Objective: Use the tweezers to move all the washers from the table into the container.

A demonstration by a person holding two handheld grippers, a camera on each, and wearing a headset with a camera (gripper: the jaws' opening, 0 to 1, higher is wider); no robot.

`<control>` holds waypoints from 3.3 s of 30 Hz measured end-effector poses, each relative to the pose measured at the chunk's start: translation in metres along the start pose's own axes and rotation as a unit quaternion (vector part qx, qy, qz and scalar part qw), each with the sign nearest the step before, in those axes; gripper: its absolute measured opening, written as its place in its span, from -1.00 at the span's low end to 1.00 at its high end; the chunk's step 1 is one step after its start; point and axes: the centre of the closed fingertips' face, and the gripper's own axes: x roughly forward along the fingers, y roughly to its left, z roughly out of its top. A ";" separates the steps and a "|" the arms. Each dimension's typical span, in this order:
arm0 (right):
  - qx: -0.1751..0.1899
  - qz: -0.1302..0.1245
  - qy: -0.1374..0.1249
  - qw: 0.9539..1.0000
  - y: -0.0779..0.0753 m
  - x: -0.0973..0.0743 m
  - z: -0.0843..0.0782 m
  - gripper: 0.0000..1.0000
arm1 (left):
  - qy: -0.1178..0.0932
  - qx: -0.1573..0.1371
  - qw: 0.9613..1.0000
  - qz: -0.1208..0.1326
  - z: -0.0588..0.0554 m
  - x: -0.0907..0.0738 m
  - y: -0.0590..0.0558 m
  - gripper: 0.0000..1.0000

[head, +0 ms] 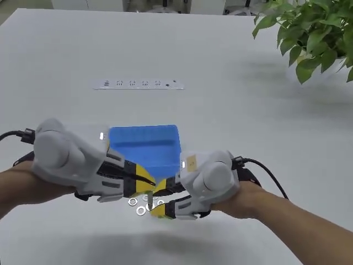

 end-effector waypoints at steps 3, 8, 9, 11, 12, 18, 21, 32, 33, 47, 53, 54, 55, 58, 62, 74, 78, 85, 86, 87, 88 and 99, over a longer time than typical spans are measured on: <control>0.001 0.004 0.001 1.000 0.000 0.002 0.000 -0.67 | 0.002 0.000 1.000 -0.005 0.000 0.001 -0.001 -0.89; 0.002 0.008 0.002 1.000 0.000 0.004 -0.001 -0.71 | 0.004 0.001 1.000 -0.007 0.001 0.002 -0.003 -0.89; 0.000 0.007 0.004 1.000 0.000 0.004 -0.001 -0.72 | 0.005 0.001 1.000 -0.007 0.001 0.002 -0.003 -0.89; 0.002 0.009 0.002 1.000 -0.001 0.005 -0.001 -0.73 | 0.005 0.002 1.000 -0.007 0.001 0.003 -0.004 -0.89; 0.002 0.009 0.001 1.000 0.000 0.006 0.000 -0.74 | 0.006 0.002 1.000 -0.006 0.001 0.003 -0.004 -0.89; -0.001 0.012 0.003 1.000 0.000 0.006 -0.001 -0.76 | 0.008 0.003 1.000 -0.005 0.001 0.004 -0.003 -0.89; -0.002 0.013 0.004 1.000 0.001 0.006 -0.001 -0.77 | 0.009 0.003 1.000 -0.005 0.001 0.005 -0.004 -0.89; 0.018 0.011 0.005 1.000 -0.001 0.008 0.000 -0.82 | 0.010 0.002 1.000 -0.002 -0.001 0.004 -0.003 -0.89; 0.019 0.010 0.005 1.000 -0.001 0.008 0.000 -0.82 | 0.010 0.002 1.000 -0.002 -0.001 0.003 -0.003 -0.89; 0.015 0.007 0.006 1.000 0.000 0.007 0.000 -0.85 | 0.014 0.000 1.000 0.001 -0.003 0.002 -0.003 -0.88; 0.017 0.004 -0.001 1.000 -0.002 0.006 0.003 -0.85 | 0.011 -0.005 1.000 0.003 -0.003 0.001 -0.003 -0.81; 0.017 0.003 -0.001 1.000 -0.003 0.005 0.004 -0.85 | 0.010 -0.006 1.000 0.004 -0.003 0.001 -0.003 -0.79; 0.018 0.003 -0.001 1.000 -0.003 0.005 0.003 -0.85 | 0.008 -0.006 1.000 0.005 -0.003 0.001 -0.003 -0.78; 0.018 0.002 0.000 1.000 -0.004 0.004 0.003 -0.85 | 0.006 -0.009 1.000 0.006 -0.004 0.000 -0.004 -0.72; 0.017 0.000 -0.001 1.000 -0.005 0.000 0.004 -0.85 | -0.001 -0.020 1.000 0.010 -0.006 -0.002 -0.004 -0.57; 0.004 -0.004 -0.004 1.000 -0.008 -0.013 0.016 -0.85 | -0.008 -0.062 0.997 0.034 -0.022 -0.011 -0.008 -0.17; 0.000 -0.007 -0.006 1.000 -0.011 -0.019 0.020 -0.85 | -0.020 -0.074 0.996 0.049 -0.023 -0.016 -0.006 -0.03; -0.006 -0.011 -0.009 1.000 -0.015 -0.029 0.031 -0.84 | -0.046 -0.106 0.990 0.079 -0.022 -0.027 0.001 0.23; -0.008 -0.011 -0.008 1.000 -0.015 -0.030 0.032 -0.84 | -0.051 -0.110 0.989 0.085 -0.022 -0.029 0.002 0.29; -0.009 -0.010 -0.008 1.000 -0.016 -0.032 0.033 -0.84 | -0.054 -0.113 0.988 0.090 -0.023 -0.031 0.003 0.33; -0.011 -0.010 -0.008 1.000 -0.016 -0.033 0.034 -0.84 | -0.055 -0.117 0.987 0.094 -0.024 -0.032 0.004 0.36; -0.030 -0.003 -0.003 1.000 -0.029 -0.044 0.048 -0.84 | -0.068 -0.146 0.979 0.125 -0.033 -0.045 0.005 0.60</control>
